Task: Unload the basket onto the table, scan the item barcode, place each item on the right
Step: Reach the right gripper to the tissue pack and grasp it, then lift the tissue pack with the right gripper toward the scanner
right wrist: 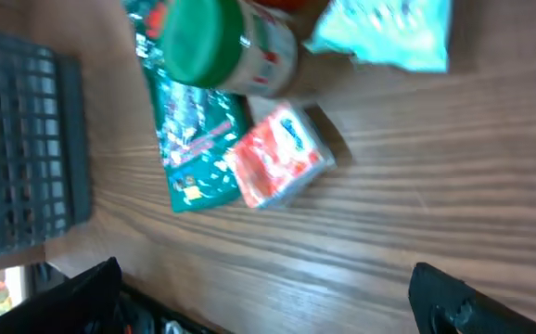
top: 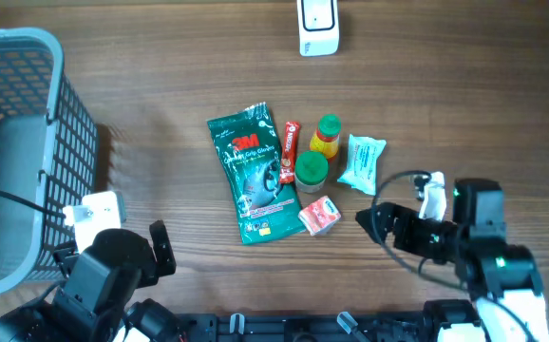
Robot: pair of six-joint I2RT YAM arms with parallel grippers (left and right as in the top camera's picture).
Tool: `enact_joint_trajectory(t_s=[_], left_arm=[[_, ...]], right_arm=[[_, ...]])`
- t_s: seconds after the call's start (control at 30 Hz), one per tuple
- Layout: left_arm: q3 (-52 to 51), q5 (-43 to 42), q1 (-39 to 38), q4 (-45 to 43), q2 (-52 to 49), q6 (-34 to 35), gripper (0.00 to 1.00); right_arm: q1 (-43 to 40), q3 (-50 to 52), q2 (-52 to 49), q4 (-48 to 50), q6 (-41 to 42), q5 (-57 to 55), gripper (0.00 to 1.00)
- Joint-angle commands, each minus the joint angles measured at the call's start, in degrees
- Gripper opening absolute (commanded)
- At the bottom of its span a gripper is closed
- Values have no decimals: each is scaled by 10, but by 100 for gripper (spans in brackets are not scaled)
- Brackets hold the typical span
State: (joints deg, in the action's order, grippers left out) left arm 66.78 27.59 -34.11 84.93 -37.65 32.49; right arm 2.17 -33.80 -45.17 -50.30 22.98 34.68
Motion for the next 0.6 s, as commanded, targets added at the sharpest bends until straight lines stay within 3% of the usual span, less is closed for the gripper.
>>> enact_joint_trajectory(t_s=[0.0,0.1,0.3,0.43,0.57], left_arm=[[7,-1,3,0,0,10,100],[7,-1,3,0,0,10,100],[7,-1,3,0,0,10,100],[7,-1,3,0,0,10,100],[7,-1,3,0,0,10,100]], right_arm=[[2,-1,-56,11,89,10,83],[7,9,-108,47,118,14,73],[82,21,-206,132,196,9,72],[163,24,-270,164,311,-78,72],[214,24,-310,229,358,-114,71]])
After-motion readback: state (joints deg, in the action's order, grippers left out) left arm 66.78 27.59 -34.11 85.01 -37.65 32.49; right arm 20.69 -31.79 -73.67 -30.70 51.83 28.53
